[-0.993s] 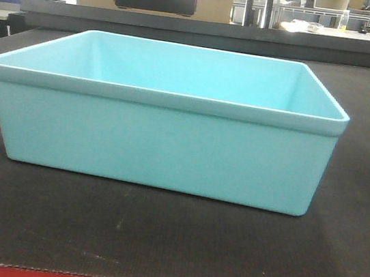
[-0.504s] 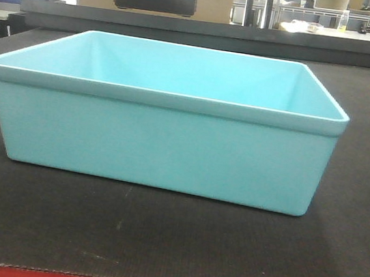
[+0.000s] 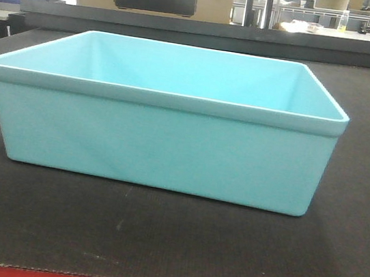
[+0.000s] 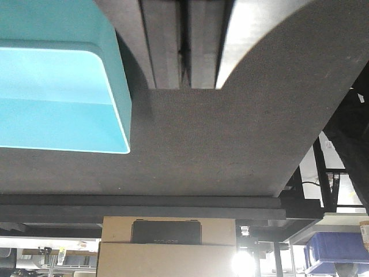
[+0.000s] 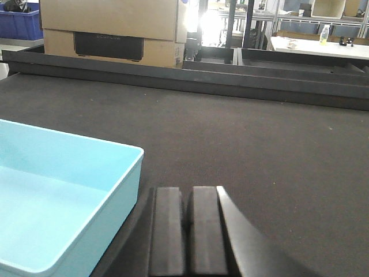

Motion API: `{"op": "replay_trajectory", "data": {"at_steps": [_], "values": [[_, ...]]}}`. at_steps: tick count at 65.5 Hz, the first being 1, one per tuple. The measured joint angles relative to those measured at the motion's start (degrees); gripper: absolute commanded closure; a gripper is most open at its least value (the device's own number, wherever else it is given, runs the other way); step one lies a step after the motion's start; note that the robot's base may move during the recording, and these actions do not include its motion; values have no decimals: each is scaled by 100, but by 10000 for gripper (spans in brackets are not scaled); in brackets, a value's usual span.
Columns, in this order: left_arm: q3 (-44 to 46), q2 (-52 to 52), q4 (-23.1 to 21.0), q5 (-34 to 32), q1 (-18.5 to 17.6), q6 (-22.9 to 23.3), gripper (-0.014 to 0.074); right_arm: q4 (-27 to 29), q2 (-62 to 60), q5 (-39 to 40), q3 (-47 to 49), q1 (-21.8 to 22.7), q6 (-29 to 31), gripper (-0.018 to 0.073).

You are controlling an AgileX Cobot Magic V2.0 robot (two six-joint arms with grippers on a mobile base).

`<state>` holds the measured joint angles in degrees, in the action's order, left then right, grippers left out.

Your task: Fetch blue bin and place on conveyor start

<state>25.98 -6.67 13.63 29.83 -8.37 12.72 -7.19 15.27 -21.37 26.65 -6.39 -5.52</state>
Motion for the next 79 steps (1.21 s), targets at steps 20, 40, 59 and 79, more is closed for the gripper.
{"op": "replay_trajectory", "data": {"at_steps": [20, 40, 59, 79], "values": [[0, 22, 21, 8, 0, 0, 707, -12, -9, 40, 0, 0, 0, 721], [-4, 22, 21, 8, 0, 0, 707, -23, -9, 74, 0, 0, 0, 721], [-59, 172, -392, -86, 401, -488, 707, -23, -9, 87, 0, 0, 0, 721], [-1514, 636, -1408, -1344, 1506, -1342, 707, -23, -11, 110, 0, 0, 0, 721]]}}
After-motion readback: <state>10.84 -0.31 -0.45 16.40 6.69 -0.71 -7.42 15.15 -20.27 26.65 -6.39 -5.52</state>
